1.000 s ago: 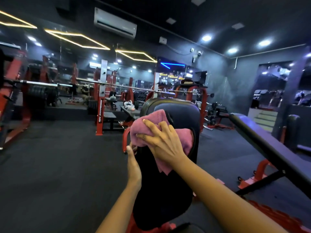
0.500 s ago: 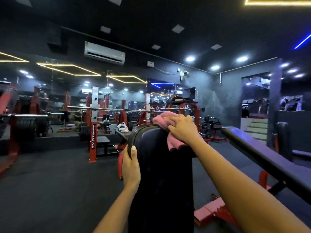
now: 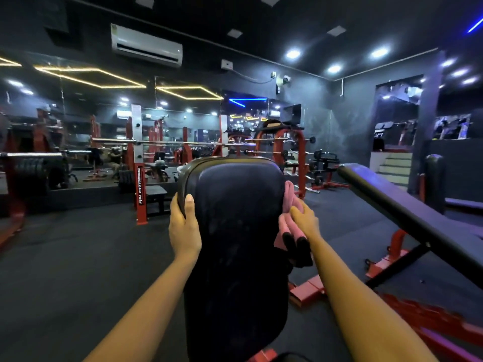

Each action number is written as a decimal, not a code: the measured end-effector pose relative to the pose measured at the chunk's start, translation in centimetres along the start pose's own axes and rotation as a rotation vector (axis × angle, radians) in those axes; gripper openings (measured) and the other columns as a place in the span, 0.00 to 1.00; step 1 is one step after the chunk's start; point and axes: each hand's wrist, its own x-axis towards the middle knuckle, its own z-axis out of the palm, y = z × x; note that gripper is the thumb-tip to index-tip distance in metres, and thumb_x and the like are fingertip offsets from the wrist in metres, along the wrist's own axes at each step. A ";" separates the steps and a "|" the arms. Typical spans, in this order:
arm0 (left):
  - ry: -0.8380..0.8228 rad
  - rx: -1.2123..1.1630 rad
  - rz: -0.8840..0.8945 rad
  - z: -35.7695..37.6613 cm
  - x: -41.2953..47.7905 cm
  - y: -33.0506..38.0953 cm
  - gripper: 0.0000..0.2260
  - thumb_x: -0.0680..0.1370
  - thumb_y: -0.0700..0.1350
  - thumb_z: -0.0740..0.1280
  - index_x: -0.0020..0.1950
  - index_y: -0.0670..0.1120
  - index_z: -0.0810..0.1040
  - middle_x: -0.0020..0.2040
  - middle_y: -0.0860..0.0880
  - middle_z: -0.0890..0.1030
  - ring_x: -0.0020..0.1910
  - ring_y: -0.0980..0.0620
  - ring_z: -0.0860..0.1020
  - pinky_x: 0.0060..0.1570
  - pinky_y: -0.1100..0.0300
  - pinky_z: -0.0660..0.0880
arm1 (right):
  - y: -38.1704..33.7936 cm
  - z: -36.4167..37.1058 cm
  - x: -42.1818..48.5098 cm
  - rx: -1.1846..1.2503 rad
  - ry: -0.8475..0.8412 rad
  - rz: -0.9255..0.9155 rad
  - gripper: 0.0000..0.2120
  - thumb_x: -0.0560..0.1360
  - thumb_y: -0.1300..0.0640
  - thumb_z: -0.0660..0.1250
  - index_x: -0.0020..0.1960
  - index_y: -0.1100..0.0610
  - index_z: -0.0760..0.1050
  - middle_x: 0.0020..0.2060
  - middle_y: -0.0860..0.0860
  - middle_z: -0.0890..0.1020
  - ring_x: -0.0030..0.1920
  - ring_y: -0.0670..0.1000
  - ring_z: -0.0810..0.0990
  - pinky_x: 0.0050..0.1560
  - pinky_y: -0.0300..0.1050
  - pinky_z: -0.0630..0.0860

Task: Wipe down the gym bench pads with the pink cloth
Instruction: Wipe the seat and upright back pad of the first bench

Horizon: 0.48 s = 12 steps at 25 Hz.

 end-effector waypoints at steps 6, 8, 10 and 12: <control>-0.077 -0.060 -0.056 -0.5 -0.5 1.2 0.23 0.81 0.55 0.52 0.74 0.48 0.58 0.72 0.48 0.66 0.71 0.49 0.63 0.60 0.61 0.58 | 4.9 1.0 -4.2 0.015 -0.083 0.121 0.25 0.74 0.54 0.56 0.70 0.40 0.64 0.66 0.52 0.74 0.63 0.58 0.73 0.63 0.49 0.68; -0.114 -0.067 -0.082 -0.8 -0.5 1.2 0.24 0.81 0.56 0.53 0.75 0.50 0.56 0.73 0.48 0.63 0.72 0.49 0.61 0.62 0.59 0.58 | 6.9 1.9 -6.4 0.010 -0.048 0.151 0.26 0.73 0.52 0.56 0.70 0.38 0.63 0.67 0.52 0.73 0.63 0.58 0.73 0.65 0.50 0.68; -0.178 -0.040 -0.100 -1.5 -0.7 0.7 0.27 0.80 0.58 0.54 0.76 0.52 0.52 0.75 0.49 0.60 0.73 0.48 0.59 0.68 0.55 0.58 | 8.3 2.5 -8.2 0.024 -0.034 0.141 0.25 0.73 0.52 0.57 0.69 0.37 0.62 0.66 0.53 0.73 0.63 0.59 0.73 0.65 0.54 0.69; -0.257 0.005 -0.082 -2.4 -1.4 -0.2 0.30 0.79 0.58 0.57 0.76 0.54 0.48 0.76 0.51 0.56 0.74 0.50 0.57 0.72 0.51 0.56 | 9.2 2.8 -8.9 -0.013 -0.023 0.117 0.24 0.76 0.53 0.57 0.70 0.39 0.62 0.67 0.54 0.72 0.63 0.60 0.73 0.65 0.55 0.69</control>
